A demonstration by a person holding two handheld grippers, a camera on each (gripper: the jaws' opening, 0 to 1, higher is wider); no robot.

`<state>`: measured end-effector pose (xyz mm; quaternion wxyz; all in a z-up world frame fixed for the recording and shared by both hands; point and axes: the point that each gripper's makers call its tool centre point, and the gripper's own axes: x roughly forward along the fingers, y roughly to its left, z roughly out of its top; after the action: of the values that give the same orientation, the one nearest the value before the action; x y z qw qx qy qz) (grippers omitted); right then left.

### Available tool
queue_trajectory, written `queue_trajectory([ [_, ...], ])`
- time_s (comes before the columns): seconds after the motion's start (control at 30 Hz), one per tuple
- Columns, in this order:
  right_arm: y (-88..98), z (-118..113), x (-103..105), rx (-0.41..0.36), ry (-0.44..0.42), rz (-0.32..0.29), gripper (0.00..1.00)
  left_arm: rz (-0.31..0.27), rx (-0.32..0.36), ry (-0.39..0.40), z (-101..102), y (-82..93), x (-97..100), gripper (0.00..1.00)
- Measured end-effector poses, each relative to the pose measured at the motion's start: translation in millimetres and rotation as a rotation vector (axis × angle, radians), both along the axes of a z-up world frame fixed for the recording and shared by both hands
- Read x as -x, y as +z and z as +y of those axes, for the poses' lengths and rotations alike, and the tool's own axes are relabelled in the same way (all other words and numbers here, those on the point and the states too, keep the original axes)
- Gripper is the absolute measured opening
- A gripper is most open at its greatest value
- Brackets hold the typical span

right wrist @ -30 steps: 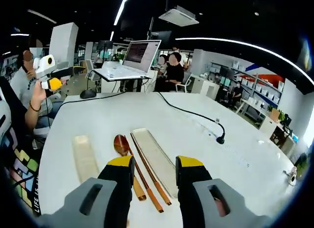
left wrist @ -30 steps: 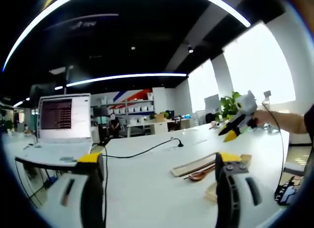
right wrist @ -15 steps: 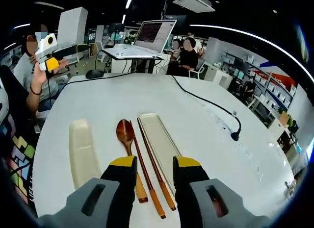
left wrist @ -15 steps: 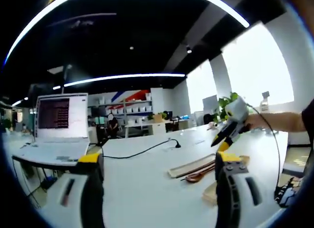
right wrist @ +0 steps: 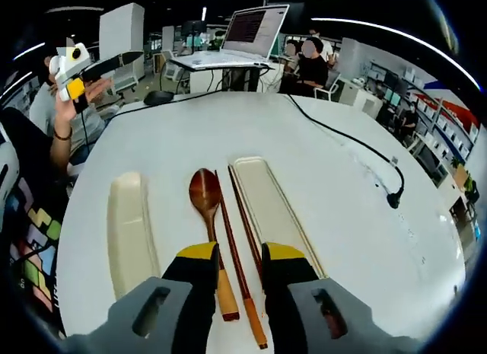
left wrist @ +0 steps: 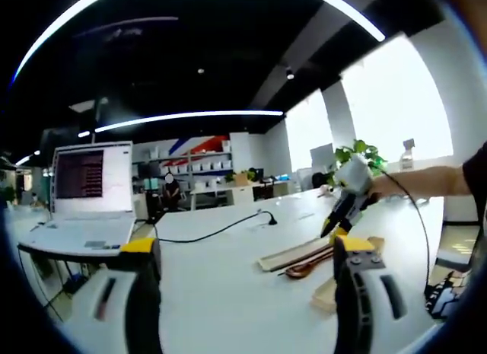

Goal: Arrange the utensils inside the cutlery case until each visible utensil rests in its matching compartment.

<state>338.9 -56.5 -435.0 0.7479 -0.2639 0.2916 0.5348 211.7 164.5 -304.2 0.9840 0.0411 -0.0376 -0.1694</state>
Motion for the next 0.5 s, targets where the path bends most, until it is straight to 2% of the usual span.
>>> queue_trajectory([
  [0.07, -2.2, 2.5, -0.2, 0.003, 0.004, 0.013, 0.19, -0.011, 0.019, -0.001, 0.9, 2.7, 0.6, 0.99],
  [0.2, -10.9, 5.3, 1.9, 0.057, 0.032, 0.029, 0.19, -0.014, 0.024, 0.006, 3.5, 3.6, 0.9, 0.99],
  [0.5, -21.9, 2.9, -4.1, 0.148, 0.02, 0.045, 0.16, -0.004, 0.021, 0.004, 4.3, 0.8, 1.0, 0.99],
])
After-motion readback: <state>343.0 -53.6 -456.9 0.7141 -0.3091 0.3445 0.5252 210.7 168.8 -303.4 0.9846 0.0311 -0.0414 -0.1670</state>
